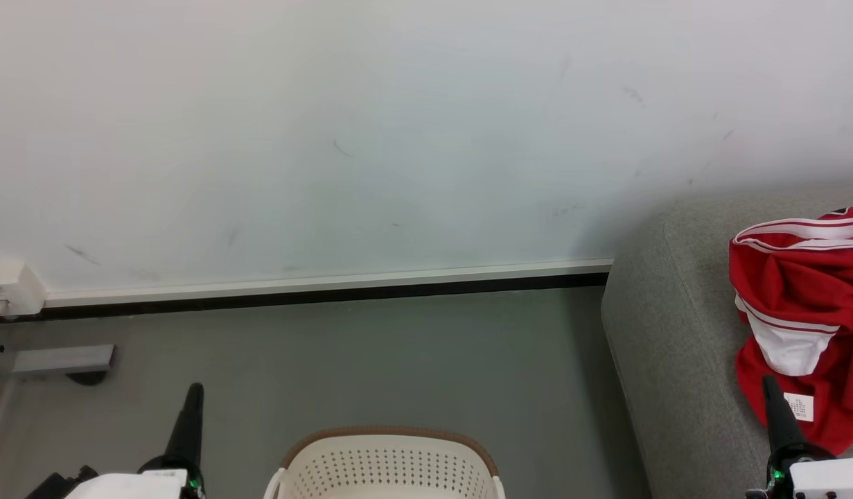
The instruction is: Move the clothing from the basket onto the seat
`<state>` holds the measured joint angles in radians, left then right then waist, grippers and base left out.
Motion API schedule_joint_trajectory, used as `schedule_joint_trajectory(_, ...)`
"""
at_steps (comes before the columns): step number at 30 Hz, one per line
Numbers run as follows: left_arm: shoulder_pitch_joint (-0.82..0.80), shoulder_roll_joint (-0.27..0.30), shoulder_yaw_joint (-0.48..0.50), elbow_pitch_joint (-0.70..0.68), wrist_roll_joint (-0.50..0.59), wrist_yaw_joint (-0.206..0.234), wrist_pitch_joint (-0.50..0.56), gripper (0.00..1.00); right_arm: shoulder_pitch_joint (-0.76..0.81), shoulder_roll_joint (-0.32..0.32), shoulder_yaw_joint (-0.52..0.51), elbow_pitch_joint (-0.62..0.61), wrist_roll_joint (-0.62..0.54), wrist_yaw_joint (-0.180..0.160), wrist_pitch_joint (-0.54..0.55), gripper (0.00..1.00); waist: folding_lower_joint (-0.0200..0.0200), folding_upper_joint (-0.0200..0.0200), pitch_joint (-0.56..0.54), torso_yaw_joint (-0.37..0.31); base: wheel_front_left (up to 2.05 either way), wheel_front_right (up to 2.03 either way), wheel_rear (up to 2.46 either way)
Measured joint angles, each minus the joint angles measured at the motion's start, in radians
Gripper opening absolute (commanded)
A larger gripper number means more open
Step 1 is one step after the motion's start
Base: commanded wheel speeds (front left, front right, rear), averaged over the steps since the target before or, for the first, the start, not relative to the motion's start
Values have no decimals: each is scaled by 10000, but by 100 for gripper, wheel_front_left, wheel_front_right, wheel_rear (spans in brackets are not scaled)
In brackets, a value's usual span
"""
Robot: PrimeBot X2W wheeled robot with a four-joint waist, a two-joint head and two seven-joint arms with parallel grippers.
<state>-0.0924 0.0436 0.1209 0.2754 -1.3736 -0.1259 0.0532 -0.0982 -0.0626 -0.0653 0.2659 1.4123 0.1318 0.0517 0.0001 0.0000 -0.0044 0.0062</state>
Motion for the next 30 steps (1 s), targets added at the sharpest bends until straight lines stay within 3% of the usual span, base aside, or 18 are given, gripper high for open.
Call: schedule_joint_trajectory(30, -200, 27, -46, -232, -2209, 0, 598, 0, -129, 56, -401, -113, 1910, 0, 535, 0, 0, 0, 42, -59, 0, 0, 0)
